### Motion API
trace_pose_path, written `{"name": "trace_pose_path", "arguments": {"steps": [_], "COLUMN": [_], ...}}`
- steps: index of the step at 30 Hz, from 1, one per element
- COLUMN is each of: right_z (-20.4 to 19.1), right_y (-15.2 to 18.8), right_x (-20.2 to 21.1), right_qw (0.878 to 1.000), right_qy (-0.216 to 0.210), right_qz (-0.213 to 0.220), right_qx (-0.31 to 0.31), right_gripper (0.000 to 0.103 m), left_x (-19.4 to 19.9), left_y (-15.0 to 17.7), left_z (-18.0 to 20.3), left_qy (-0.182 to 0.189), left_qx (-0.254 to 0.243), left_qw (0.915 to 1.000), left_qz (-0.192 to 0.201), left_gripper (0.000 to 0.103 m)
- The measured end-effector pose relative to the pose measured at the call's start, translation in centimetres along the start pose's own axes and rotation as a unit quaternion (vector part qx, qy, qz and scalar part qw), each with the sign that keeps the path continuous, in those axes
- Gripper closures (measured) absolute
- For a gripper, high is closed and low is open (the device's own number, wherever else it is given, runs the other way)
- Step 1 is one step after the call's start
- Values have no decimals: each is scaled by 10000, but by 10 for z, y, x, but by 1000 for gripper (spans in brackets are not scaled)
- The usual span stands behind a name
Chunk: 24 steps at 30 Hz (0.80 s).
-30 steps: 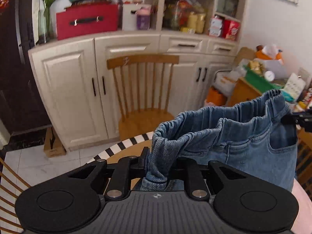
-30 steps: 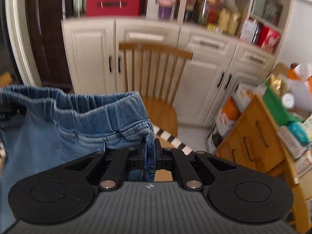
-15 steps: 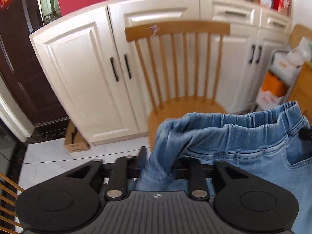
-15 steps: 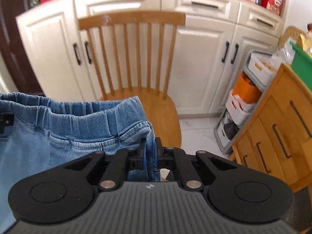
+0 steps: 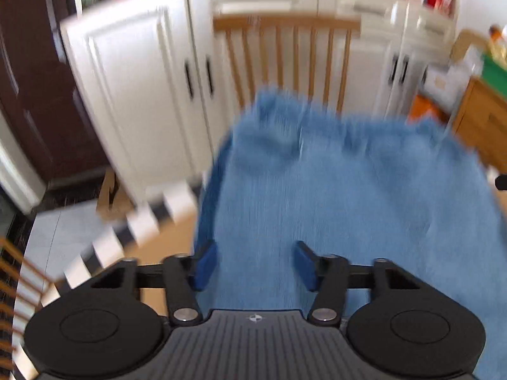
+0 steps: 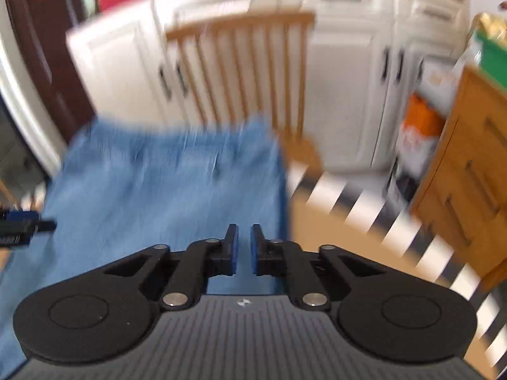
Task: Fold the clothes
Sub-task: 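Lay the jeans flat on the table with both grippers and open them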
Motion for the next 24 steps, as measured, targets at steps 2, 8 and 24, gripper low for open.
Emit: {"name": "trace_pose_path", "arguments": {"steps": [2, 8, 24], "right_z": [-3, -58, -348], "right_y": [4, 33, 347], "right_x": [-13, 60, 180], "right_qw": [9991, 9988, 9677], "right_qy": [380, 217, -1999], "right_qz": [103, 423, -147], "right_qx": [-136, -134, -1531], "right_gripper": [97, 89, 75], "left_x": [-4, 77, 324], "left_y": [1, 3, 338], "left_z": [5, -24, -259], "left_qy": [-339, 169, 997], "left_qx": [-16, 205, -629], "left_qw": [9994, 9995, 9898], "left_qz": [29, -179, -794], "left_gripper": [29, 29, 23]}}
Point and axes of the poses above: each gripper's, at about its wrist camera, not at the fingertips, and x roughly against the way its jaws point, z to its right, y to its underside, the point moved 4 cm from there along -x, roughly the way its jaws point, and after that the axes turned 15 degrees about -y, right-handed, at the moved point
